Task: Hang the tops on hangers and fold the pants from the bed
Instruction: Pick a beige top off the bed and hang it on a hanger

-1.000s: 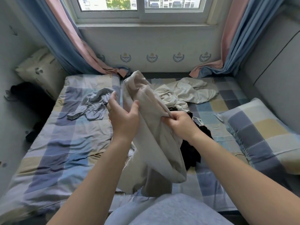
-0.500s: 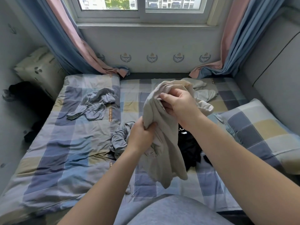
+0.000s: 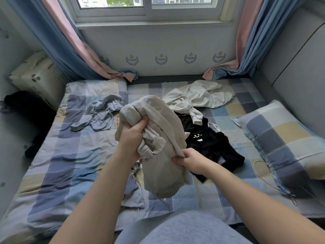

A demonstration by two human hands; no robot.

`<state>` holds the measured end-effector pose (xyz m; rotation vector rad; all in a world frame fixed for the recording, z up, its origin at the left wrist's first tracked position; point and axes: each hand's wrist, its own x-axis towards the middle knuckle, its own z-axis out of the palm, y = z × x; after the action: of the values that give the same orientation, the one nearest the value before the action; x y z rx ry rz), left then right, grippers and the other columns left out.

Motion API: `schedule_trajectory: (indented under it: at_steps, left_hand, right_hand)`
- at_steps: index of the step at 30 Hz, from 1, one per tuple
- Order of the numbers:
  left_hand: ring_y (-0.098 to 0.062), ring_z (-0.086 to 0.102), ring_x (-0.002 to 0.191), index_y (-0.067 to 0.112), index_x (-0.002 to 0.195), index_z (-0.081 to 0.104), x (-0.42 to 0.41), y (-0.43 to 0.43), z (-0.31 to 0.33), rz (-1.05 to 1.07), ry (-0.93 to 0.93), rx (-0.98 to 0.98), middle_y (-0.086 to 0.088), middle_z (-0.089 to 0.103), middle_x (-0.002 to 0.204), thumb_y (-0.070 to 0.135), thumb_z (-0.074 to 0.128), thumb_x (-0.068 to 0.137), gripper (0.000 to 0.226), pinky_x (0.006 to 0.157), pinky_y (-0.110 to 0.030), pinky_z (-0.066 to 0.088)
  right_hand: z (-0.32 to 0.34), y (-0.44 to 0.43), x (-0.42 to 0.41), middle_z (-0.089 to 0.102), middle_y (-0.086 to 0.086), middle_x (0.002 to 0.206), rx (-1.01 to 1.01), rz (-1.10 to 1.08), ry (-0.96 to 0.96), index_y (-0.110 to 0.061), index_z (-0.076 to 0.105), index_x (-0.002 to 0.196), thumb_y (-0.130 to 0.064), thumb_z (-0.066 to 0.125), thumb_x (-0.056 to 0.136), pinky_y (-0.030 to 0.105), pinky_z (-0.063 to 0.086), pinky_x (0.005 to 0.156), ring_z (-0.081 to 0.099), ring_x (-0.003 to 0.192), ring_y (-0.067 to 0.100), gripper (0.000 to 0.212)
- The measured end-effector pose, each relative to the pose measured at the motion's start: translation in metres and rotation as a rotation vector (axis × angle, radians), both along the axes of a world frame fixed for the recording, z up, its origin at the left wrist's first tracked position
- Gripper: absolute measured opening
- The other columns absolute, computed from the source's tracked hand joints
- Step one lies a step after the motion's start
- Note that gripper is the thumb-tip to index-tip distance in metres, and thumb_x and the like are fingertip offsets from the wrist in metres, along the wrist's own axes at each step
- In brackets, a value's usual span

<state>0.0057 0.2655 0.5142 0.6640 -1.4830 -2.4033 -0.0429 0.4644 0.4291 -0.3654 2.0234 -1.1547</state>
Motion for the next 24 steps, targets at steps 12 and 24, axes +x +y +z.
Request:
schedule_trajectory:
  at_steps: [12,24]
  left_hand:
    - [-0.012,0.063,0.116,0.029,0.128,0.057,0.016,-0.002,-0.028,-0.34,-0.265,-0.524,0.012,0.066,0.122,0.057,0.083,0.072,0.068,0.084,-0.025,0.057]
    - [-0.012,0.048,0.055,0.014,0.074,0.066,0.014,0.033,-0.041,-0.246,-0.093,-0.701,0.008,0.056,0.059,0.018,0.045,0.079,0.022,0.055,-0.034,0.039]
  right_hand:
    - [0.087,-0.009,-0.033,0.051,0.007,0.072,-0.214,-0.305,0.287,0.008,0.058,0.079,-0.008,0.048,0.102,0.029,0.038,0.063,0.047,0.066,0.011,0.031]
    - [0.094,-0.005,-0.055,0.064,0.008,0.082,-0.275,-0.471,0.139,0.0,0.066,0.089,-0.031,0.058,0.101,0.031,0.051,0.069,0.062,0.074,0.015,0.035]
